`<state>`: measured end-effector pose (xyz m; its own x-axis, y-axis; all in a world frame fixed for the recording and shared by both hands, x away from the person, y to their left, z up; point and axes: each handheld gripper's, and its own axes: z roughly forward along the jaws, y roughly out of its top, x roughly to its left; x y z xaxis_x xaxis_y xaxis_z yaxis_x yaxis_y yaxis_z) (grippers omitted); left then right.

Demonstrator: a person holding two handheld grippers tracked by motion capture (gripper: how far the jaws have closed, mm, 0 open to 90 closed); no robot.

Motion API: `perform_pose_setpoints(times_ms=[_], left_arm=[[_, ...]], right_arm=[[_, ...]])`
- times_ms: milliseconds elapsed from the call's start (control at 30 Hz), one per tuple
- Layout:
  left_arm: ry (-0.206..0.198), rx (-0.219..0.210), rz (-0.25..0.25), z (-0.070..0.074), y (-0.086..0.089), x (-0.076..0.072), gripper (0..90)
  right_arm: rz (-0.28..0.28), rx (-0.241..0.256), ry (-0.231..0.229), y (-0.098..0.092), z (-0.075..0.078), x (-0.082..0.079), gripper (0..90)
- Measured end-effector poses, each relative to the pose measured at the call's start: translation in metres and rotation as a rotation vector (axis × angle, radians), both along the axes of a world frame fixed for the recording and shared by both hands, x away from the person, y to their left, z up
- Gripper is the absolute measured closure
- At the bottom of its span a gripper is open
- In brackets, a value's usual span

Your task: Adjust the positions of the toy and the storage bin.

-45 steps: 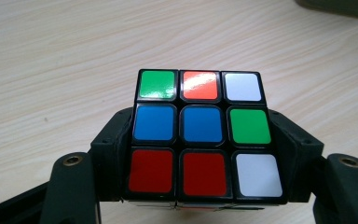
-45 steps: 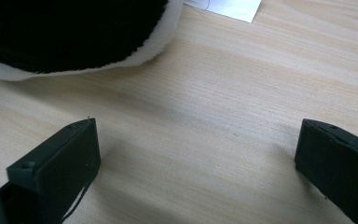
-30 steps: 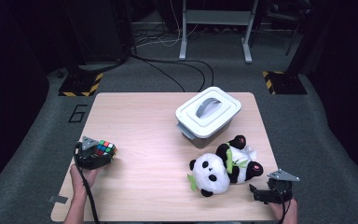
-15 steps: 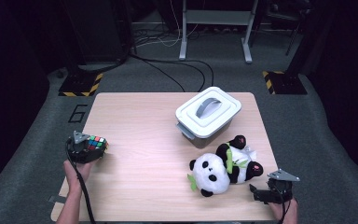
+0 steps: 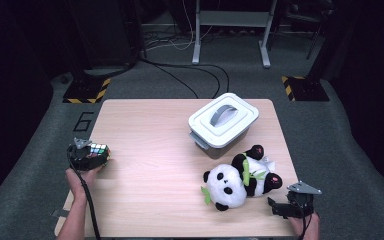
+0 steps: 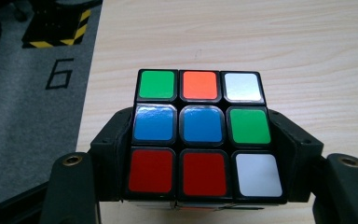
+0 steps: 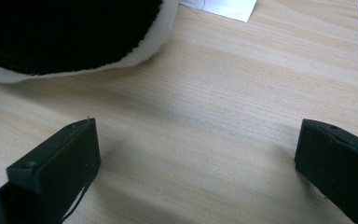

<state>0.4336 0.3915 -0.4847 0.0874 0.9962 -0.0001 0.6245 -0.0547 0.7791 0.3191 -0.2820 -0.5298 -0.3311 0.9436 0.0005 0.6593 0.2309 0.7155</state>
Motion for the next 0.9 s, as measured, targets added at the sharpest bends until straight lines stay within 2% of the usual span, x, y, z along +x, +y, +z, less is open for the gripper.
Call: perform_pose_setpoints(times_ms=[67,100,133,167,300,533,600,633,800,900], left_arm=[[0.014,0.0,0.012,-0.003,0.002,0.003,34.0],[0.014,-0.017,0.023,-0.006,0.005,0.005,34.1],[0.014,-0.017,0.023,-0.006,0.005,0.005,34.0],[0.029,-0.034,0.03,-0.009,0.008,0.008,34.0],[0.044,-0.034,0.038,-0.016,0.012,0.014,34.0],[0.066,-0.012,0.042,-0.014,0.01,0.018,33.4],[0.066,-0.006,0.05,-0.012,0.01,0.016,21.6],[0.056,-0.009,0.059,-0.008,0.012,0.013,18.8],[0.036,-0.025,0.067,0.0,0.013,0.005,12.5],[0.023,-0.05,0.047,0.009,0.013,-0.005,8.4]], right_arm=[[0.0,0.0,0.0,0.0,0.0,0.0,0.0],[0.0,0.0,0.0,0.0,0.0,0.0,0.0],[0.0,0.0,0.0,0.0,0.0,0.0,0.0],[-0.001,0.002,0.0,0.0,0.0,0.0,0.0],[-0.001,0.001,0.0,0.0,0.0,0.0,0.0],[-0.003,0.0,0.0,0.0,0.0,0.0,0.0],[-0.003,0.001,-0.001,0.0,0.0,0.0,0.0],[-0.004,0.001,-0.001,0.0,0.0,0.0,0.0],[-0.004,0.001,-0.001,0.0,0.0,0.0,0.0],[-0.004,0.001,-0.001,0.0,0.0,0.0,0.0]])
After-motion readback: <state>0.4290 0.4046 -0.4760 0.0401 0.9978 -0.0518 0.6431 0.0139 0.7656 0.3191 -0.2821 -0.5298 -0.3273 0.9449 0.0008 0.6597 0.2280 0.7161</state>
